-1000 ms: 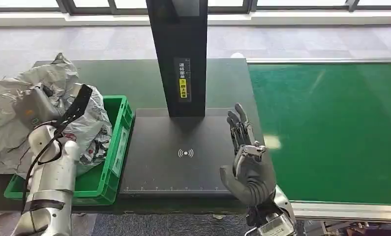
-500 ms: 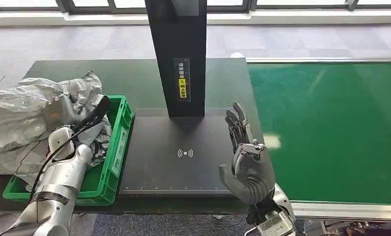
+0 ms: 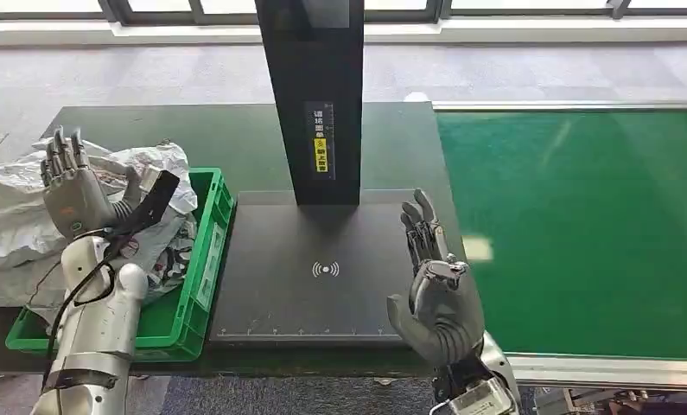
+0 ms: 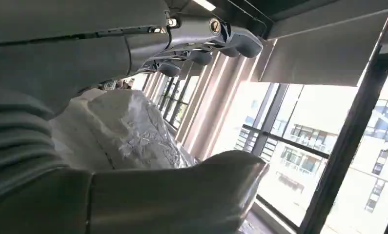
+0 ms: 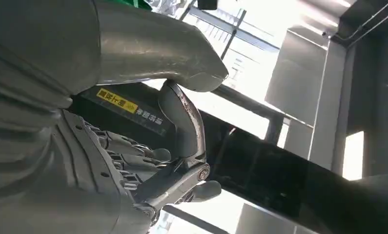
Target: Moved the parcel from conveyor to table for the left to box.
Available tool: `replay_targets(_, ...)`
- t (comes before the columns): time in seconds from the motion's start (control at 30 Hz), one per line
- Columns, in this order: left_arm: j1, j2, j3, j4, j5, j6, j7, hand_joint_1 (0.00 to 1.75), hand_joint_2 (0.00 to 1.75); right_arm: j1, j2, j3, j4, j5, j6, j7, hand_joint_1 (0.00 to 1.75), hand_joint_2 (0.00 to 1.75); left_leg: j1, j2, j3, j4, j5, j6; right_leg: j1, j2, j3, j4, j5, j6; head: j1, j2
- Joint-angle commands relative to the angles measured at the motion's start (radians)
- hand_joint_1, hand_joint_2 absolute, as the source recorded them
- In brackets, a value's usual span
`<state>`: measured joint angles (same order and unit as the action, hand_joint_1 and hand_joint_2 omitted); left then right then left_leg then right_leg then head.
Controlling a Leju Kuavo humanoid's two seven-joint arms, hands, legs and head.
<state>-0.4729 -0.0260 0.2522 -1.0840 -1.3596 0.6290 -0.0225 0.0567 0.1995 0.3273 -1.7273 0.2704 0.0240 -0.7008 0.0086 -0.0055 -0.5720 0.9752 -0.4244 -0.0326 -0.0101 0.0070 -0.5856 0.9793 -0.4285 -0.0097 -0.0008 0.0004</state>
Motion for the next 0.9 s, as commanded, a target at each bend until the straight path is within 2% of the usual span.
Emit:
replay_targets(0.03,0.146,-0.093,-0.043,-0.232,-0.009,-0.029,0.009,0.0,0.0,0.017,-0.033,0.02,-0.019,0.015,0.001,0.003,0.0,1.75,0.001,-0.001,0.001,0.0,-0.001,0.001,0.001,-0.002,0.002,-0.001,-0.001,0.001,0.0,0.0)
replay_targets(0.17,0.146,-0.093,-0.043,-0.232,-0.009,-0.029,0.009,0.0,0.0,0.017,-0.033,0.02,-0.019,0.015,0.001,0.003,0.0,1.75,0.001,-0.001,0.0,0.001,-0.002,0.002,0.001,-0.002,0.001,-0.001,-0.001,0.001,0.0,0.0)
replay_targets(0.23,0.182,-0.109,-0.057,-0.286,0.039,-0.035,-0.013,0.0,0.0,0.023,-0.033,0.015,-0.022,0.019,-0.001,0.003,0.0,1.75,0.001,-0.001,0.0,0.0,-0.001,0.002,0.001,-0.002,0.002,-0.001,-0.001,0.001,0.0,0.0)
replay_targets(0.27,0.202,-0.114,-0.064,-0.319,0.107,-0.015,-0.046,0.0,0.0,0.026,-0.033,0.015,-0.025,0.02,-0.002,0.003,0.0,1.75,0.0,0.0,0.0,0.0,-0.001,0.001,0.0,-0.001,0.001,-0.001,-0.001,0.001,0.0,0.0)
replay_targets(0.3,0.268,-0.125,-0.086,-0.426,0.368,0.057,-0.177,0.0,0.0,0.033,-0.038,0.018,-0.03,0.023,-0.017,0.003,0.0,1.75,0.001,0.0,0.0,0.0,-0.002,0.002,0.001,-0.001,0.001,-0.001,-0.001,0.001,0.0,0.0)
replay_targets(0.33,0.311,-0.125,-0.091,-0.476,0.489,0.062,-0.252,0.0,0.0,0.036,-0.039,0.02,-0.032,0.026,-0.026,0.003,0.0,1.75,0.0,0.001,0.001,0.0,-0.002,0.002,0.001,0.0,0.001,-0.001,-0.001,0.001,0.0,0.0)
replay_targets(0.4,0.338,-0.132,-0.087,-0.509,0.492,0.054,-0.26,0.0,0.0,0.036,-0.041,0.022,-0.032,0.024,-0.029,0.003,0.0,1.75,0.0,0.003,0.001,0.0,-0.003,0.002,0.0,0.001,0.001,-0.001,-0.001,0.001,0.0,0.0)
replay_targets(0.6,0.328,-0.133,-0.082,-0.498,0.492,0.052,-0.261,0.0,0.0,0.035,-0.041,0.023,-0.031,0.024,-0.03,0.003,0.0,1.75,0.001,-0.001,0.0,0.001,-0.004,0.003,0.001,-0.003,0.002,-0.001,-0.003,0.001,0.0,0.0)
replay_targets(0.77,0.328,-0.133,-0.082,-0.498,0.492,0.052,-0.261,0.0,0.0,0.035,-0.041,0.023,-0.031,0.024,-0.03,0.003,0.0,1.75,0.0,0.001,0.0,0.0,-0.003,0.003,0.0,-0.001,0.002,-0.001,-0.002,0.001,0.0,0.0)
replay_targets(0.8,0.326,-0.138,-0.105,-0.523,0.618,-0.003,-0.346,0.0,0.0,0.036,-0.04,0.02,-0.031,0.032,-0.045,0.003,0.0,1.75,0.001,0.0,0.0,0.0,-0.003,0.004,0.001,-0.002,0.002,-0.001,-0.003,0.002,0.0,0.0)
replay_targets(0.83,0.35,-0.152,-0.105,-0.556,0.971,-0.174,-0.485,0.0,0.0,0.038,-0.042,0.014,-0.032,0.028,-0.066,0.003,0.0,1.75,0.0,0.0,0.0,0.0,-0.003,0.003,0.0,-0.002,0.002,-0.001,-0.003,0.002,0.0,0.0)
replay_targets(0.87,0.37,-0.165,-0.106,-0.579,1.119,-0.305,-0.535,0.0,0.0,0.039,-0.044,0.007,-0.036,0.02,-0.077,0.003,0.0,1.75,0.001,-0.001,-0.001,0.001,-0.003,0.004,0.001,-0.003,0.002,-0.001,-0.003,0.002,0.0,0.0)
replay_targets(0.9,0.424,-0.184,-0.137,-0.627,1.294,-0.513,-0.596,0.0,0.0,0.039,-0.047,-0.014,-0.038,0.006,-0.084,0.003,0.0,1.75,0.0,0.001,0.0,0.001,-0.004,0.004,0.001,-0.001,0.002,-0.001,-0.003,0.002,0.0,0.0)
